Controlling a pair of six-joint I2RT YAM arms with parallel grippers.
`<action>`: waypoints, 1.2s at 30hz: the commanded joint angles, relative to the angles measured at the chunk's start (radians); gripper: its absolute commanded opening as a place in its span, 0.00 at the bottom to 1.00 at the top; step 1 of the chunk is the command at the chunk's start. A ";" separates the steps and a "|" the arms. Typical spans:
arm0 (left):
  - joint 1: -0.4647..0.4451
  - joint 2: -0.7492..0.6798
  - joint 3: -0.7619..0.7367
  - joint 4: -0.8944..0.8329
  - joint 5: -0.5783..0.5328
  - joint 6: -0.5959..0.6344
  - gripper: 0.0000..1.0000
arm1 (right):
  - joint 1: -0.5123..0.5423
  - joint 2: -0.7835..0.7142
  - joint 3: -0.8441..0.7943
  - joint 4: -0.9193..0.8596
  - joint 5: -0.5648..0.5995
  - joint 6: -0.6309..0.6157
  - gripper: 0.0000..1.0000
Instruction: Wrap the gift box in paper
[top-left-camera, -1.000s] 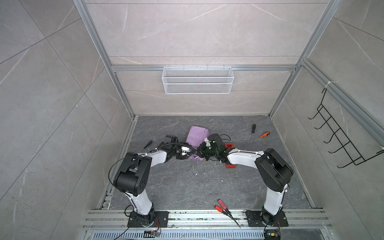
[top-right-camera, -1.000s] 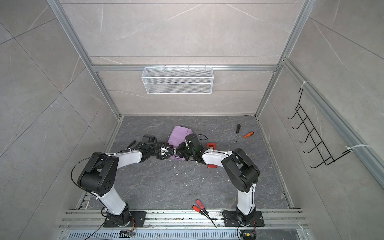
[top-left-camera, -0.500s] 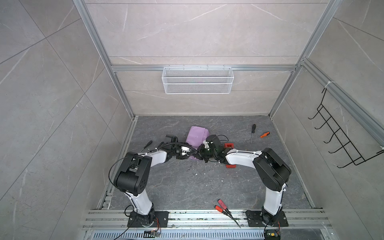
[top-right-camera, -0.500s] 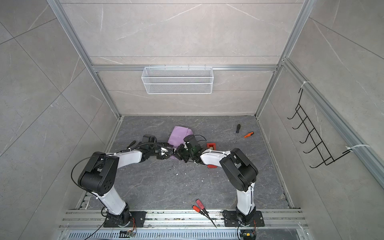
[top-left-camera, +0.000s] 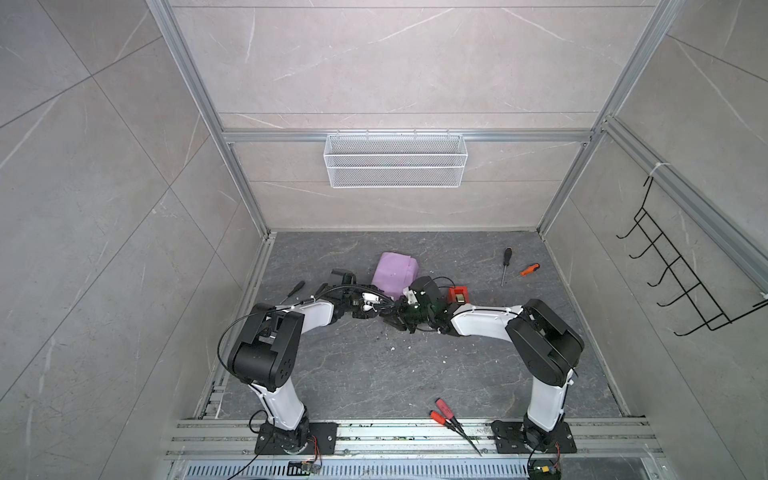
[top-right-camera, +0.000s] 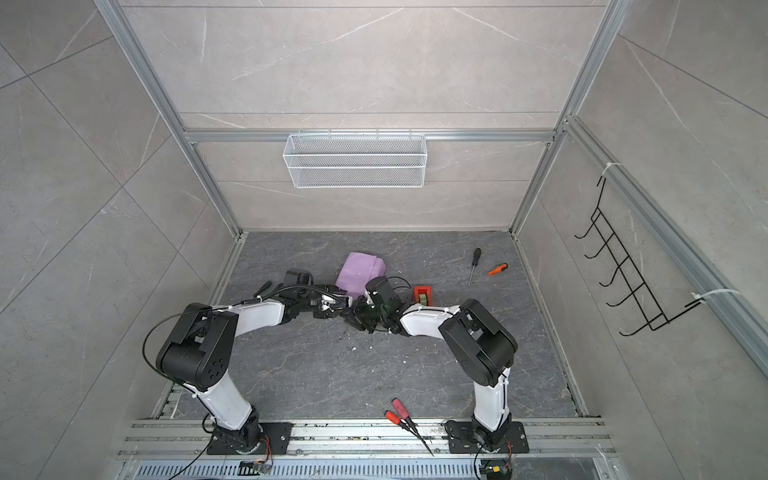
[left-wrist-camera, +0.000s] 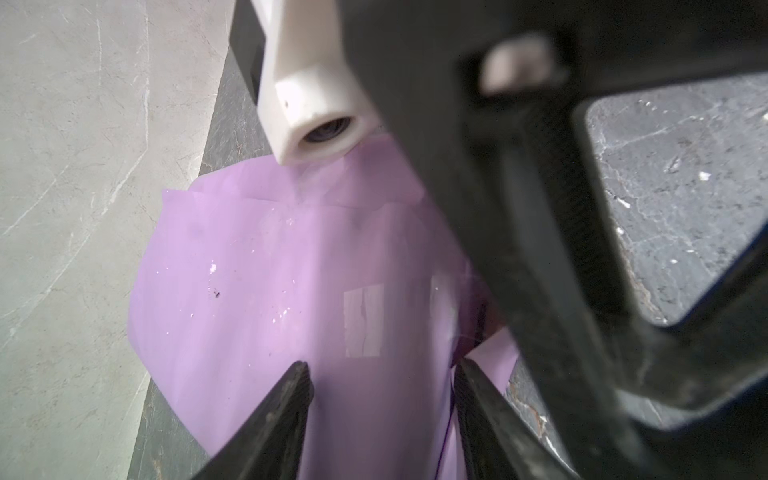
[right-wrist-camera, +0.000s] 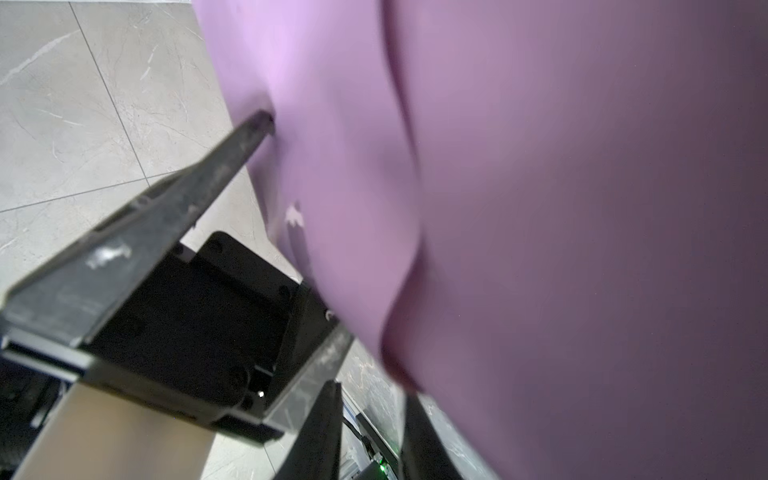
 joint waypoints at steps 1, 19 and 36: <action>0.006 0.070 -0.018 -0.148 -0.098 -0.036 0.58 | 0.007 -0.032 -0.039 -0.021 -0.004 0.019 0.29; 0.006 0.071 -0.019 -0.144 -0.103 -0.040 0.58 | -0.021 -0.124 -0.150 -0.035 -0.015 -0.020 0.42; 0.009 0.064 -0.019 -0.162 -0.097 -0.035 0.58 | -0.051 -0.251 -0.122 -0.306 0.374 -1.027 0.68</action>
